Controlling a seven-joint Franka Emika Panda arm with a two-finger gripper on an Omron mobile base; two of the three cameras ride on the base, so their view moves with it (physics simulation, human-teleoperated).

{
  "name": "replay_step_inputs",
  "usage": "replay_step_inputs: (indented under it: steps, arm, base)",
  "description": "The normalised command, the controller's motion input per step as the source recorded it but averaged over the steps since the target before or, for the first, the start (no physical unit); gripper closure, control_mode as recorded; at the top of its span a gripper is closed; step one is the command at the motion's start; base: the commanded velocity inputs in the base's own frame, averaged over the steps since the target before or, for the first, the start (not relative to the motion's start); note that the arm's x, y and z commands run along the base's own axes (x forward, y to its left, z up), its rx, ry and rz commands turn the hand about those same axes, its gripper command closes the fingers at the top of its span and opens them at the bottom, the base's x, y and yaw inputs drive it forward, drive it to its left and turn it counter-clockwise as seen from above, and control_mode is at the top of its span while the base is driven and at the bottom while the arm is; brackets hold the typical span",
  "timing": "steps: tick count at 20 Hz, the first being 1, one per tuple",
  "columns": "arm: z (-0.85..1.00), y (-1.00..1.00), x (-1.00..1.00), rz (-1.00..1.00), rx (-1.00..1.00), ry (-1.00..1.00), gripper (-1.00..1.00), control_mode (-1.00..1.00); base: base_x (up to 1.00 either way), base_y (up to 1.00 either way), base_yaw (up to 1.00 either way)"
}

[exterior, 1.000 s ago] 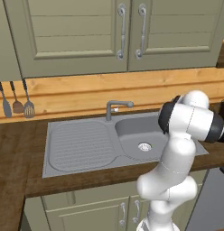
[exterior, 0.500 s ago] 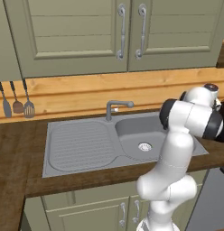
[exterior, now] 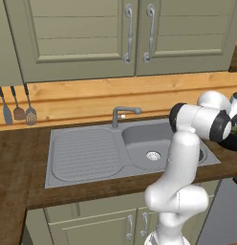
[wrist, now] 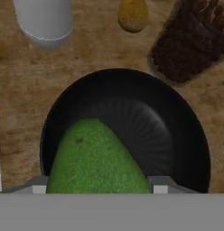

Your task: Pick the avocado from the sink and place it in the bowl. Then pick the bowl and place it in the microwave. Then close the microwave door and press the start button.

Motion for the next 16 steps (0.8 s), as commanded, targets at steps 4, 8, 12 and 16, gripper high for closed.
replay_step_inputs:
  steps: [4,8,12,16]
  arm:
    - [-0.22,-0.47,-0.19,-0.09,0.16,-0.01,1.0,-1.0]
    - [-0.19,-0.16,0.0,0.0,0.17,0.0,1.0,-1.0]
    - [-0.3,-0.26,0.02,0.0,0.08,0.0,1.0,-1.0]
    - [-0.58,-0.03,0.06,0.0,0.0,0.0,1.0,-1.0]
  base:
    - [0.0,0.0,0.0]
    - [0.0,0.0,0.0]
    - [0.0,0.0,0.0]
    - [0.0,0.0,0.0]
